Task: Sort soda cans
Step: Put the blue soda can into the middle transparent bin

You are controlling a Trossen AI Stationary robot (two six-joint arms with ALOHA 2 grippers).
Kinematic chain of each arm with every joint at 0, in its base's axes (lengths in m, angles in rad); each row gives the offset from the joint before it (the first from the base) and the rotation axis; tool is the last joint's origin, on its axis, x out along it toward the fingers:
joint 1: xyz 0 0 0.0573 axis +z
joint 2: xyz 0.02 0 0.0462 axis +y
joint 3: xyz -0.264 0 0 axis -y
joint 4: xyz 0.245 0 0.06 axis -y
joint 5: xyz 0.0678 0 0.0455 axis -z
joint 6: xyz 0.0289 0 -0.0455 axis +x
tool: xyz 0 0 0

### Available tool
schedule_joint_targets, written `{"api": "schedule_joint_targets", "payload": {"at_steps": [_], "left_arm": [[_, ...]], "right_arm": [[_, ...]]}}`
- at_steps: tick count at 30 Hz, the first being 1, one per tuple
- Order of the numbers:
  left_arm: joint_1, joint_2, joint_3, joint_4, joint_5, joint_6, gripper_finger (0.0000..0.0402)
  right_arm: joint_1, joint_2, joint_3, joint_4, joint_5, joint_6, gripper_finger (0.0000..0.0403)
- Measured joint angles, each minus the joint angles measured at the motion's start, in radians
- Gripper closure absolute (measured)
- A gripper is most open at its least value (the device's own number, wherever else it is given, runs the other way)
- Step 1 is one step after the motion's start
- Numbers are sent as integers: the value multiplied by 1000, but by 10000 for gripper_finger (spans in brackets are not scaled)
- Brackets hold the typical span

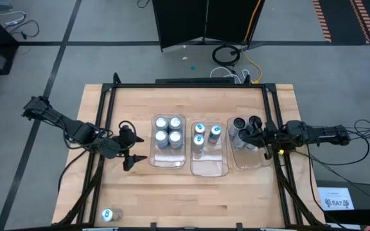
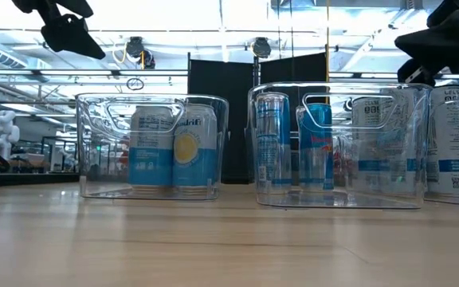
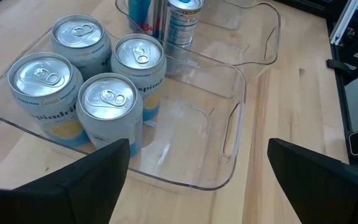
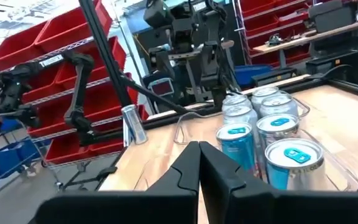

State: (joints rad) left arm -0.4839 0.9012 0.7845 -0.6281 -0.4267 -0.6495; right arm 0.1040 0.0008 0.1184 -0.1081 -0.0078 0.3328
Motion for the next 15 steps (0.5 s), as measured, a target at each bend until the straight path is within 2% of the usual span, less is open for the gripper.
{"api": "schedule_joint_targets", "payload": {"at_steps": [6, 12, 15], "left_arm": [[0, 0, 0, -2, 3, 0, 14], [0, 0, 0, -14, 3, 2, 14], [0, 0, 10, -32, 3, 2, 14]], "right_arm": [[1, 2, -11, -9, 28, -33, 403], [0, 7, -20, 14, 37, -255, 403], [0, 6, -19, 23, 39, -294, 403]]}}
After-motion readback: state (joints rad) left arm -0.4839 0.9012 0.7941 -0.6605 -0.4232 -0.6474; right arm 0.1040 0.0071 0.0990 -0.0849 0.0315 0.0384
